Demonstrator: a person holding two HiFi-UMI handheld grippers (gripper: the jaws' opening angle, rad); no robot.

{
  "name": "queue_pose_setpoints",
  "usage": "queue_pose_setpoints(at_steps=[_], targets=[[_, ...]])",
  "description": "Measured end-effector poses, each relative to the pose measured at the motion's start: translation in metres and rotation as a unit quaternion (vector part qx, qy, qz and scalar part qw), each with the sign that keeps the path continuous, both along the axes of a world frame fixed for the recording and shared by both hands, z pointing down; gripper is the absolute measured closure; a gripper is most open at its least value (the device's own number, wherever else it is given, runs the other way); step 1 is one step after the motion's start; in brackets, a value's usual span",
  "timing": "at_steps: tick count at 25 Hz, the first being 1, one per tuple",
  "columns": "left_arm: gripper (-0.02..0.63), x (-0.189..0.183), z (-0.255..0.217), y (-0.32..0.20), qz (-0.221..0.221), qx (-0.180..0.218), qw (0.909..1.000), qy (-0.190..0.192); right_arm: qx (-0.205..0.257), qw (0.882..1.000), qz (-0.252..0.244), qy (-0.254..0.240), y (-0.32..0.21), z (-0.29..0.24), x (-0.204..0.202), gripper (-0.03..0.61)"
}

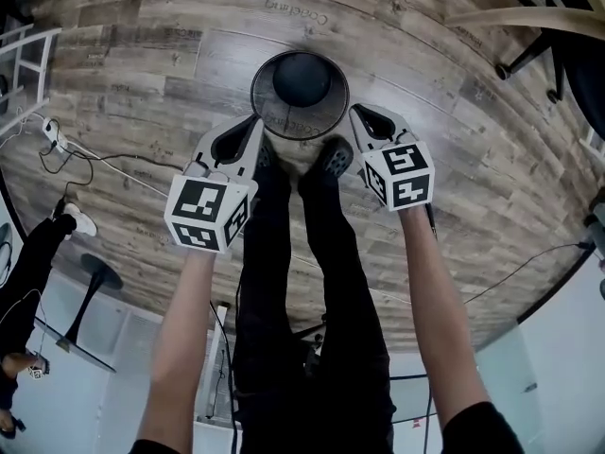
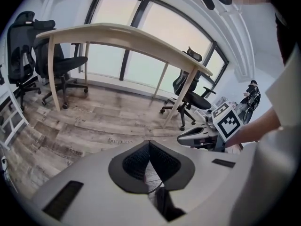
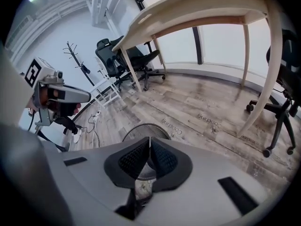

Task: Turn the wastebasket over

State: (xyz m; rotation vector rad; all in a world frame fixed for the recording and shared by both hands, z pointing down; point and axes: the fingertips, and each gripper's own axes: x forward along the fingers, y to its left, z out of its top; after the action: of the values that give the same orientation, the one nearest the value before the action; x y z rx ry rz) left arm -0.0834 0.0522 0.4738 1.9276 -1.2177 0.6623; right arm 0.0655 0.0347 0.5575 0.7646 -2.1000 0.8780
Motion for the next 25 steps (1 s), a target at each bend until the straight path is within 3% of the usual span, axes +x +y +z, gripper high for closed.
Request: queue_pose_setpoints(at_steps=[15, 22, 25], targets=[[0.597, 0.006, 0.069, 0.005, 0.023, -0.032, 0.9992, 0.011, -0.023, 0.998, 0.004, 0.05, -0.01, 0.099, 0.005, 0.544], [0.595, -0.015, 0.114, 0.009, 0.032, -0.055, 0.9979, -0.014, -0.029, 0.997, 0.004, 0.071, -0.011, 0.129, 0.001, 0.541], [0.595, -0.026, 0.136, 0.008, 0.031, -0.065, 0.9969, -0.03, -0.025, 0.997, 0.002, 0.077, -0.012, 0.134, 0.0, 0.497]])
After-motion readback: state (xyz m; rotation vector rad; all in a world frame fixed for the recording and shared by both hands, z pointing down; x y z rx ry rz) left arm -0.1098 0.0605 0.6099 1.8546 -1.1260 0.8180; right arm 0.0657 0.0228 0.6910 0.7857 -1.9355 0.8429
